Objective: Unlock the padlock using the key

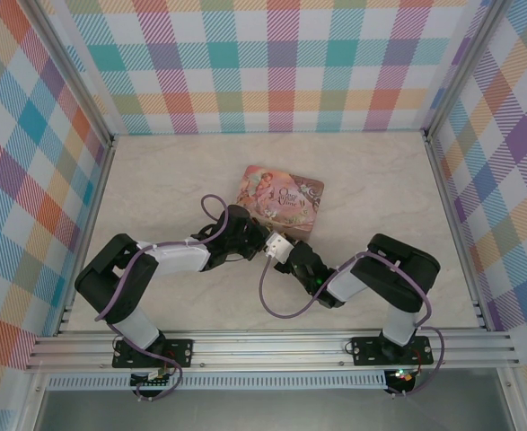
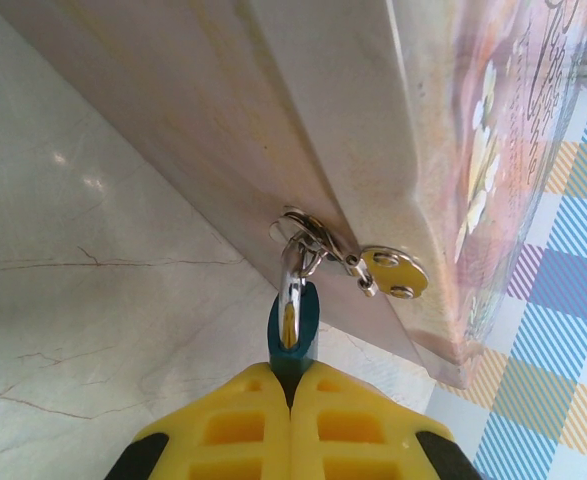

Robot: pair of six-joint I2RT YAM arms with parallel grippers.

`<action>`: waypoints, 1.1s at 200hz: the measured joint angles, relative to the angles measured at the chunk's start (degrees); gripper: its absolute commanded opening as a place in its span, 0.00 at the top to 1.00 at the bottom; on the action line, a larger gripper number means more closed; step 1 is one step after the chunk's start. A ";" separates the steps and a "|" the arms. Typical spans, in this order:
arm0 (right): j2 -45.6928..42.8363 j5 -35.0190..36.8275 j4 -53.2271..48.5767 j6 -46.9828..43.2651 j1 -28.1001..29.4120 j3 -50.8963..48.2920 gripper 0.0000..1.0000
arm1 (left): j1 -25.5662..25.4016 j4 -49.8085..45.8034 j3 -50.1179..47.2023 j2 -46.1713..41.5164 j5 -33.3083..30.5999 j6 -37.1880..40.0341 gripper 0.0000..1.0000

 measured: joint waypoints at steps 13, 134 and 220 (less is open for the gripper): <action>0.11 0.04 0.15 0.37 0.00 0.00 0.80 | 0.00 -0.04 0.00 0.00 0.00 0.00 1.00; -1.68 -1.25 -5.68 6.99 -0.59 1.57 1.00 | 0.00 -0.20 0.00 0.00 -0.37 0.22 1.00; -4.31 -10.19 -11.37 20.72 -3.02 1.97 1.00 | 0.02 -1.90 0.00 -0.81 -0.46 1.86 0.72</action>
